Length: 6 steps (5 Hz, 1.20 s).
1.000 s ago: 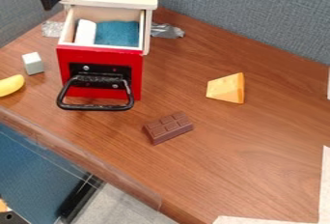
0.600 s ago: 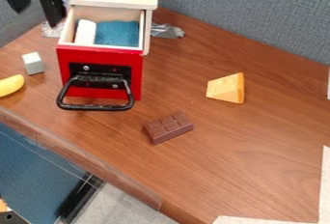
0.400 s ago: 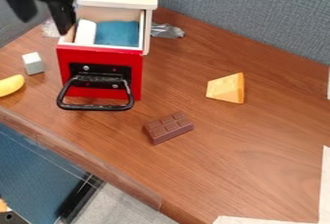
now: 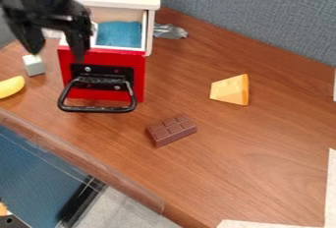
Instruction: Close the drawer
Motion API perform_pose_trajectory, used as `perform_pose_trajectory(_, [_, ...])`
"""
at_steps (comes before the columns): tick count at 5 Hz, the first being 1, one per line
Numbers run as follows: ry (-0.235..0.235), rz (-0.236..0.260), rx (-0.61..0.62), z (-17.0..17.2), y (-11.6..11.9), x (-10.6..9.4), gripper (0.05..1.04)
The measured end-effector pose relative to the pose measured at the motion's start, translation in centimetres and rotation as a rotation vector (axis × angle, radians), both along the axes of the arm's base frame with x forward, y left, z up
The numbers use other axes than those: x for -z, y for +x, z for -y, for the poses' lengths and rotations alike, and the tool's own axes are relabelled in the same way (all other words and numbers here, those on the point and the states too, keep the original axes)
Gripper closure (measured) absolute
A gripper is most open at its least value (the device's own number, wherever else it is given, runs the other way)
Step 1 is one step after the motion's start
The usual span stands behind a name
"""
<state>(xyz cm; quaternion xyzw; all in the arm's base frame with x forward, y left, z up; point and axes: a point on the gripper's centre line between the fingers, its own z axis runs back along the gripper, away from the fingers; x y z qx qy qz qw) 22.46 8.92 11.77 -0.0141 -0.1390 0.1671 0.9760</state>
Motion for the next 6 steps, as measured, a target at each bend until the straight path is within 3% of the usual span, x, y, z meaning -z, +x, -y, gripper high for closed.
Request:
perform_pose_trajectory(1, [0.0,-0.012,-0.033,1.7,-0.6,1.5,0.083])
perform_pose_trajectory(3, [0.046,-0.036,0.035,4.3,-0.7,4.7,0.083])
perform_pose_trajectory(5, [0.07,-0.016,0.037,5.4,-0.9,5.9,0.083])
perform_pose_trajectory(6, [0.076,-0.03,0.0,5.7,-1.8,6.9,0.083])
